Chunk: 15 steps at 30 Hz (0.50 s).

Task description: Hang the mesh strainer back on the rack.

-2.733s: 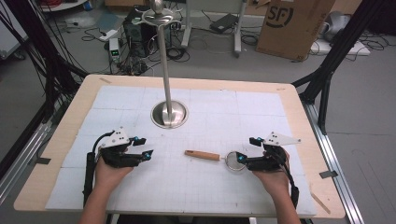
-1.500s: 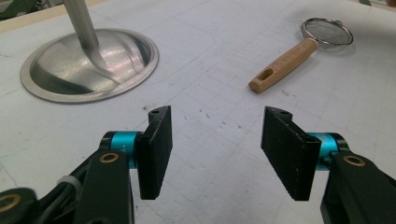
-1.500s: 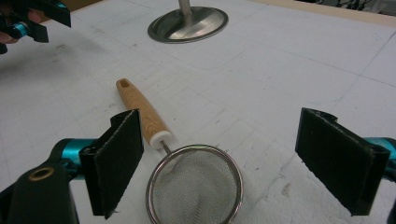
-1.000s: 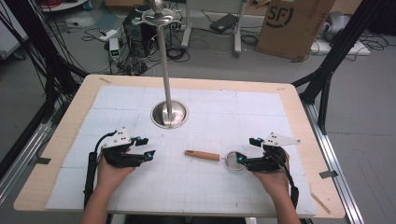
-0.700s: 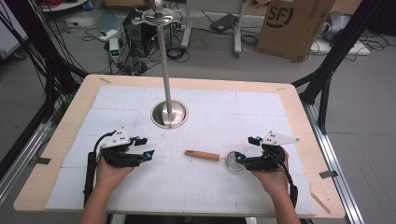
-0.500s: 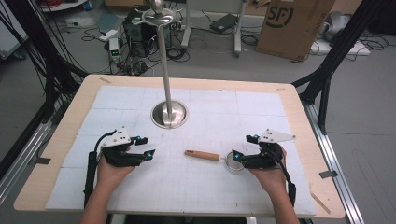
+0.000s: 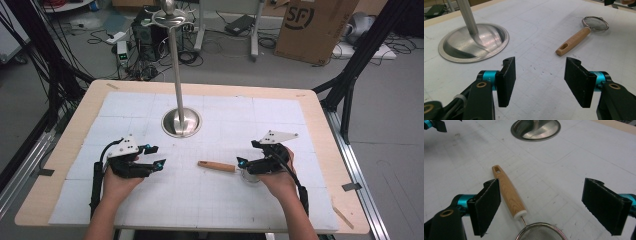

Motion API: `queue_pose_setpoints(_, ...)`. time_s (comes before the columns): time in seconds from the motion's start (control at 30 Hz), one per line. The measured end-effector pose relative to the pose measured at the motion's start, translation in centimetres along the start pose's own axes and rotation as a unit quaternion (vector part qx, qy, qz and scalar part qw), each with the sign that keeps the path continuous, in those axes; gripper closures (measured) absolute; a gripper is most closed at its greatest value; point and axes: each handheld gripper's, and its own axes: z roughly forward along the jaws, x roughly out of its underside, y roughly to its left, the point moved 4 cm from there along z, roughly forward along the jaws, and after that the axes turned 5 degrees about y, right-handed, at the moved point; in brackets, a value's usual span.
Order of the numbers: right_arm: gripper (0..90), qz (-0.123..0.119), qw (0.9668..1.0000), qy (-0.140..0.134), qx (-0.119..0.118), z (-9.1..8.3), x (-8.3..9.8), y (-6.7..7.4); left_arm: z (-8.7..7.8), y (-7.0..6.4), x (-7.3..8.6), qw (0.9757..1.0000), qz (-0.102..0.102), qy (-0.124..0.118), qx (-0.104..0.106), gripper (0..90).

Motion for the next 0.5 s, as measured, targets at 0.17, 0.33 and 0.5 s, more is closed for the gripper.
queue_pose_setpoints(0.17, 14.8, -0.018, 0.9991, 0.038, -0.007, 1.2, -0.5, 0.4, -0.3, 0.2, -0.1, 1.0000, -0.004, -0.005, -0.003, 42.7)
queue_pose_setpoints(0.33, 16.8, -0.031, 0.9968, 0.071, -0.020, 2.2, -0.6, 0.9, -0.4, 0.3, -0.1, 1.0000, -0.006, -0.007, -0.003, 42.6)
queue_pose_setpoints(0.5, 20.8, -0.037, 0.9934, 0.104, -0.031, 3.5, -0.3, 1.2, -0.4, 0.2, -0.1, 0.9999, -0.006, -0.009, -0.004, 42.3)
